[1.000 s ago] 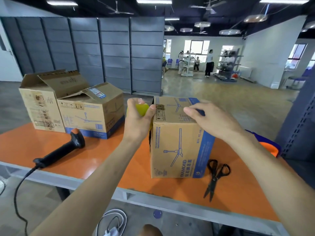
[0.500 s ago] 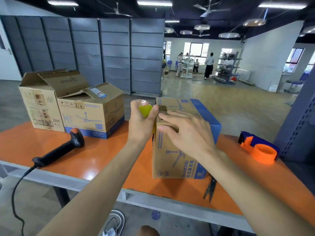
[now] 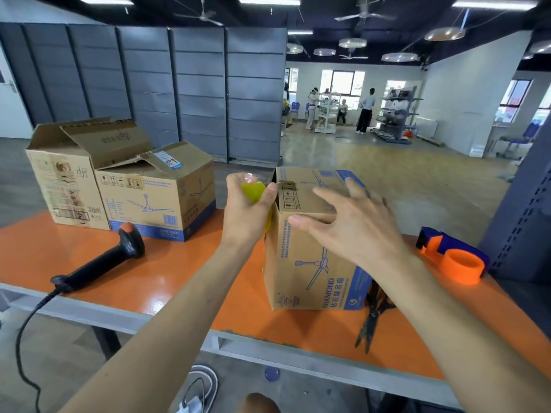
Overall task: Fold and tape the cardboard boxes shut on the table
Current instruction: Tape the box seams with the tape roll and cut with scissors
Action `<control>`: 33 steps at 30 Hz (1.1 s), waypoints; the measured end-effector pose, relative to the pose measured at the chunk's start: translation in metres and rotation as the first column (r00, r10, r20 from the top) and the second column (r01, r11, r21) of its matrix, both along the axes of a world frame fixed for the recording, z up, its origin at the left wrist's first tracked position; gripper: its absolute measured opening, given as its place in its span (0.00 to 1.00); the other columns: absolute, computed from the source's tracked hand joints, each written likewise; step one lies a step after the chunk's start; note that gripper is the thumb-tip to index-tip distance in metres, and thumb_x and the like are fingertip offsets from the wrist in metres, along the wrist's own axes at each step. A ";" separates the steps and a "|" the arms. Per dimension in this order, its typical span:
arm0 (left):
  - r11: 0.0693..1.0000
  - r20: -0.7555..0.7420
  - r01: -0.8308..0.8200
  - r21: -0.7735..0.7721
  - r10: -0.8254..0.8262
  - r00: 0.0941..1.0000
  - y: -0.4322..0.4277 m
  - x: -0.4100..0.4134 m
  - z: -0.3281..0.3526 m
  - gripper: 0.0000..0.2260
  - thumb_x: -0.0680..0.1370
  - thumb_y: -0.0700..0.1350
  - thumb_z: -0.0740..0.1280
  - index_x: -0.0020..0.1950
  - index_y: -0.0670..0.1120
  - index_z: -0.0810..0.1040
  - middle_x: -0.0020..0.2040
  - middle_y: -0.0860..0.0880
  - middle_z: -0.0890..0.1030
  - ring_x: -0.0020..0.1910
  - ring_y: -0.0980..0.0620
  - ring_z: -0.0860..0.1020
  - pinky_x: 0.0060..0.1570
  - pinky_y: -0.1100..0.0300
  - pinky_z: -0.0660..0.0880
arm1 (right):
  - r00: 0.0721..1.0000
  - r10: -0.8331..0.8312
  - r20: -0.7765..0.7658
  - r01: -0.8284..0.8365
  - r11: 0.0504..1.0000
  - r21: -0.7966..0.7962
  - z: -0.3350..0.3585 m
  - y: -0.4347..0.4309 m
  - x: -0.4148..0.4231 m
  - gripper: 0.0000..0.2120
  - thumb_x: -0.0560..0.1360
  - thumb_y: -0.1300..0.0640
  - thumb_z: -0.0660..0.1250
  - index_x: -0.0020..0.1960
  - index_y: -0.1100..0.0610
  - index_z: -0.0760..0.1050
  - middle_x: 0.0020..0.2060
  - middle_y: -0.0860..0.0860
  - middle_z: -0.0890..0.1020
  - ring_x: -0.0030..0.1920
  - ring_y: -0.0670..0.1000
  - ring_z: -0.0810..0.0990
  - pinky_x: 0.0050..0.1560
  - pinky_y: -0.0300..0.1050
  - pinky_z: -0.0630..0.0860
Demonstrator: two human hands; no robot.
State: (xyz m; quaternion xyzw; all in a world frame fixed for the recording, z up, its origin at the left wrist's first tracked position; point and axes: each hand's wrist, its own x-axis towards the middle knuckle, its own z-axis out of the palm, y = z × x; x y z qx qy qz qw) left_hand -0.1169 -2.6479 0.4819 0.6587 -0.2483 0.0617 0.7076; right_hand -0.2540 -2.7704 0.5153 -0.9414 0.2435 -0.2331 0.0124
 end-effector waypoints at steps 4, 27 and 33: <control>0.999 -0.029 0.041 0.006 -0.041 0.999 -0.005 -0.007 0.003 0.14 0.81 0.51 0.70 0.60 0.48 0.69 0.57 0.47 0.80 0.57 0.48 0.80 0.60 0.46 0.77 | 0.998 0.052 -0.046 -0.055 0.996 -0.073 -0.001 -0.003 -0.003 0.45 0.65 0.16 0.40 0.76 0.32 0.62 0.75 0.50 0.71 0.74 0.61 0.66 0.71 0.63 0.66; 1.000 -0.033 0.027 -0.005 -0.027 0.999 -0.002 -0.014 -0.001 0.17 0.81 0.53 0.69 0.62 0.45 0.68 0.53 0.49 0.77 0.49 0.55 0.76 0.50 0.57 0.75 | 0.890 0.426 0.162 -0.410 0.904 -0.120 -0.015 0.006 -0.010 0.19 0.82 0.47 0.63 0.73 0.36 0.71 0.69 0.41 0.75 0.66 0.49 0.68 0.69 0.49 0.63; 0.999 -0.059 0.050 -0.009 -0.050 0.997 -0.004 -0.016 -0.001 0.16 0.82 0.52 0.68 0.62 0.44 0.68 0.61 0.41 0.78 0.60 0.45 0.78 0.60 0.46 0.76 | 0.880 0.418 0.223 -0.397 0.908 -0.137 -0.023 0.001 -0.004 0.19 0.82 0.51 0.65 0.70 0.36 0.74 0.68 0.40 0.77 0.66 0.48 0.69 0.68 0.47 0.62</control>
